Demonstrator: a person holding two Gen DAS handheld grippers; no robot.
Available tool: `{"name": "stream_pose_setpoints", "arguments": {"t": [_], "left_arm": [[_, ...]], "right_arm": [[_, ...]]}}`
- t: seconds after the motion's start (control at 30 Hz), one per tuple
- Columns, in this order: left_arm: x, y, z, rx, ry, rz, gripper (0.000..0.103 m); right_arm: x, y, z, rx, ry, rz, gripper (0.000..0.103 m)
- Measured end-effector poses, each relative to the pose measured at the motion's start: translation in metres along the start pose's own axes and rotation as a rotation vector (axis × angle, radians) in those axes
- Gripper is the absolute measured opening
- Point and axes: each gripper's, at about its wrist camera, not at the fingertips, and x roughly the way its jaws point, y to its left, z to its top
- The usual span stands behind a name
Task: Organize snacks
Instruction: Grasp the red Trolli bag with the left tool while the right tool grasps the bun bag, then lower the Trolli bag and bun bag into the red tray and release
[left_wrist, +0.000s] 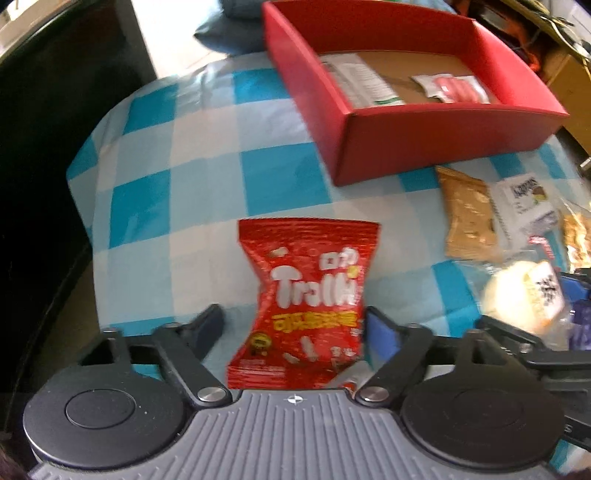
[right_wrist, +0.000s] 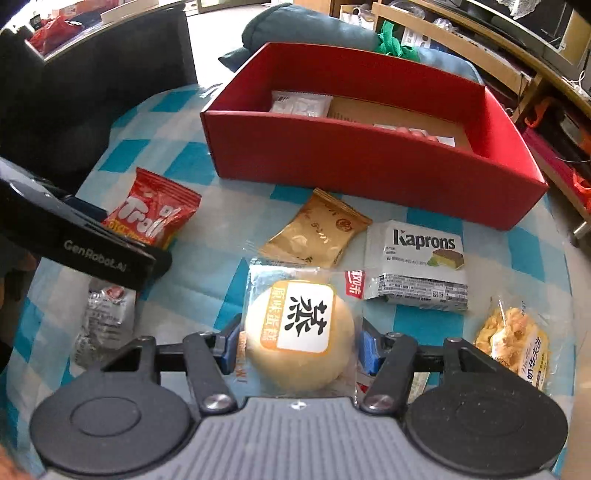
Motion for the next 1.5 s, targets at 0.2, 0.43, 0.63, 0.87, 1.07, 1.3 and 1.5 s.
{"name": "stream_pose_setpoints", "arguments": {"t": [0.2,0.43,0.63,0.87,1.07,1.3,1.5], "left_arm": [[-0.005,-0.007,-0.004,0.003,-0.005,-0.016,0.062],[-0.022,-0.008,0.001,-0.016,-0.066,-0.057,0.060],[-0.035,-0.018,0.006,-0.002,-0.110,-0.077,0.060],[-0.042,-0.028,0.009,0.024,-0.137,-0.084,0.060],[-0.048,-0.033,0.014,0.035,-0.166,-0.081,0.060],[-0.053,-0.039,0.024,0.043,-0.192,-0.080,0.060],[-0.059,-0.047,0.043,0.054,-0.232,-0.066,0.060]], "right_arm": [[-0.010,-0.003,0.001,0.006,-0.025,0.003,0.057],[-0.016,-0.005,0.005,0.018,-0.049,0.006,0.057],[-0.027,-0.011,0.010,0.032,-0.093,-0.014,0.057],[-0.031,-0.021,0.015,0.061,-0.117,-0.041,0.057],[-0.035,-0.032,0.023,0.085,-0.144,-0.063,0.057],[-0.041,-0.041,0.035,0.106,-0.179,-0.077,0.057],[-0.045,-0.049,0.051,0.112,-0.218,-0.088,0.057]]}}
